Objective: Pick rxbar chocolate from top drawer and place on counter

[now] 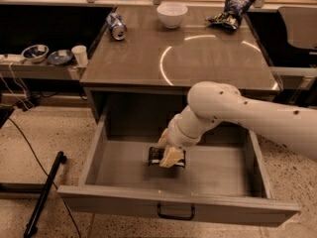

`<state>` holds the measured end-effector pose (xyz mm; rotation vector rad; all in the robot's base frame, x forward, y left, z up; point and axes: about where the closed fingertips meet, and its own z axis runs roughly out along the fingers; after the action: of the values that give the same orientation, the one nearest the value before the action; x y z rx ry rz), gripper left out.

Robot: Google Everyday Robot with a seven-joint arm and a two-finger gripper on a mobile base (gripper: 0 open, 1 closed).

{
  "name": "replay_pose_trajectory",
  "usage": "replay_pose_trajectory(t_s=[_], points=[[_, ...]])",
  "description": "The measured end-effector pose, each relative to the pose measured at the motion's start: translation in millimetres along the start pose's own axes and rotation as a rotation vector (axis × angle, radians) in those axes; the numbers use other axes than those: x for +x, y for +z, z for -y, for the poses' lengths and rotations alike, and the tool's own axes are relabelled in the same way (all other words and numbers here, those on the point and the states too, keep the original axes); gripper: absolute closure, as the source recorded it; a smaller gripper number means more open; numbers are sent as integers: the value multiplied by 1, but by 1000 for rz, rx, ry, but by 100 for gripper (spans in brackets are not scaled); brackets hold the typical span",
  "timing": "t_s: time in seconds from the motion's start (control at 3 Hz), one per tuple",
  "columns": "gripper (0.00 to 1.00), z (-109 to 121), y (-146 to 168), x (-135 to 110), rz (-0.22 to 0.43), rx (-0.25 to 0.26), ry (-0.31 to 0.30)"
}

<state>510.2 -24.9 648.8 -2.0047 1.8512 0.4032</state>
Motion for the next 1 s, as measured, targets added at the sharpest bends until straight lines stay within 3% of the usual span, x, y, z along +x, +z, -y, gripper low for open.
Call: replay_pose_trajectory(t_s=[0.33, 0.67, 1.0], points=[[100, 0, -72, -4, 36, 106, -3], [100, 14, -146, -10, -6, 190, -21], [100, 43, -203, -17, -56, 223, -42]])
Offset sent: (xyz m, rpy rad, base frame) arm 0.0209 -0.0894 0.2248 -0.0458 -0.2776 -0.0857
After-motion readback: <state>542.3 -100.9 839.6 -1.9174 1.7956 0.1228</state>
